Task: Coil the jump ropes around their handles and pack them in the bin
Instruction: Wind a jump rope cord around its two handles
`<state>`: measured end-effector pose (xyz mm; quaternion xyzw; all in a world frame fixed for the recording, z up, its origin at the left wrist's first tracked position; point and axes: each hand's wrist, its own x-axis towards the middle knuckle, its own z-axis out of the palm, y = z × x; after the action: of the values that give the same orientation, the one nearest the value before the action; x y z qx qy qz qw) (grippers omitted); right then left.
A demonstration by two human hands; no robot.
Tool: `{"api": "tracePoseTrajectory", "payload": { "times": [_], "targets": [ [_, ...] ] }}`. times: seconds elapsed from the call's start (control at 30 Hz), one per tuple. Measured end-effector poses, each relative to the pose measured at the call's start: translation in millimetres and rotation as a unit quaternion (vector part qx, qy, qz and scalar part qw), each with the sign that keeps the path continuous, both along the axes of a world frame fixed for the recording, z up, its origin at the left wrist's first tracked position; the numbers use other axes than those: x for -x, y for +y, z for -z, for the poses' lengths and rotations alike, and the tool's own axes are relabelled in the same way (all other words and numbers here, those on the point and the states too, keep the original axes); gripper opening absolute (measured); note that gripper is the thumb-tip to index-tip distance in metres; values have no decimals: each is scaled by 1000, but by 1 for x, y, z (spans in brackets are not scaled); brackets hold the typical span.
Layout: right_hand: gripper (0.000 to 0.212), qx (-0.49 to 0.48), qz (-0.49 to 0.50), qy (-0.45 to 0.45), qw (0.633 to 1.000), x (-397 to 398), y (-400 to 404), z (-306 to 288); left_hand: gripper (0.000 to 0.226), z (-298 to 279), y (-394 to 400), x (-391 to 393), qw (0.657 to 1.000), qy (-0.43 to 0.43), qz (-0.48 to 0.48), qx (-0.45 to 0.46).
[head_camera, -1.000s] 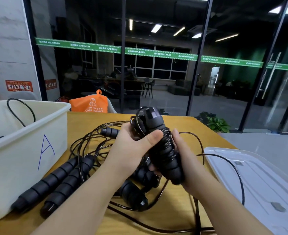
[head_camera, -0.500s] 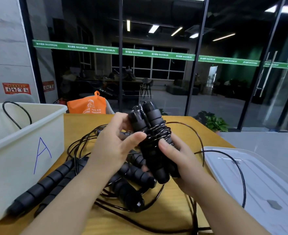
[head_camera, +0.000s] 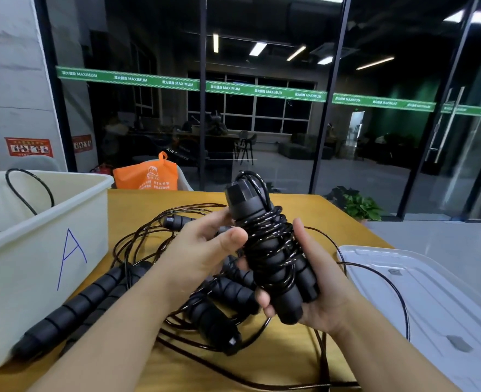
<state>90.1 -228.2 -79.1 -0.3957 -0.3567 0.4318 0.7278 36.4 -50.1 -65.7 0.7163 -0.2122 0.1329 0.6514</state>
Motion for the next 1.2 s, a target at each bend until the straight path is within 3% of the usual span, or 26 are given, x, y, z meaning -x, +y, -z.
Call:
{"api": "tracePoseTrajectory", "payload": {
  "times": [0.17,0.3,0.4,0.5,0.57,0.67,0.77,0.83,0.97,1.07,1.2],
  "targets": [
    [67,15,8,10,1000,-3,-3,1,63,1,-5,1,990,50,100,83],
    [65,8,-22,22,999,-7,-3,1,61,-1,-6,2,977,49,184,98],
    [67,23,-17,58,998,-5,-2,1,68,-4,-4,2,983,65,147,93],
    [68,73,85,45,993,1,2,-2,75,-2,-6,0,989,72,68,113],
    [66,97,202,-32,974,1,7,-1,67,-3,-10,0,990,67,-6,122],
    [61,121,355,-217,901,-2,6,0,71,-7,-18,0,984,58,-137,95],
    [80,156,376,-358,840,2,6,3,56,-3,-23,-1,968,15,-246,35],
    [81,158,384,-401,816,7,10,6,53,0,-23,-1,963,-11,-271,6],
    [70,126,359,-355,854,6,7,0,56,3,-14,-6,951,-53,-302,-42],
    [60,60,305,-263,913,4,3,-3,45,1,-8,-6,953,-98,-285,-24],
    [57,1,242,-196,950,1,4,-3,30,-6,-7,-1,948,-142,-284,7]
  ]
}}
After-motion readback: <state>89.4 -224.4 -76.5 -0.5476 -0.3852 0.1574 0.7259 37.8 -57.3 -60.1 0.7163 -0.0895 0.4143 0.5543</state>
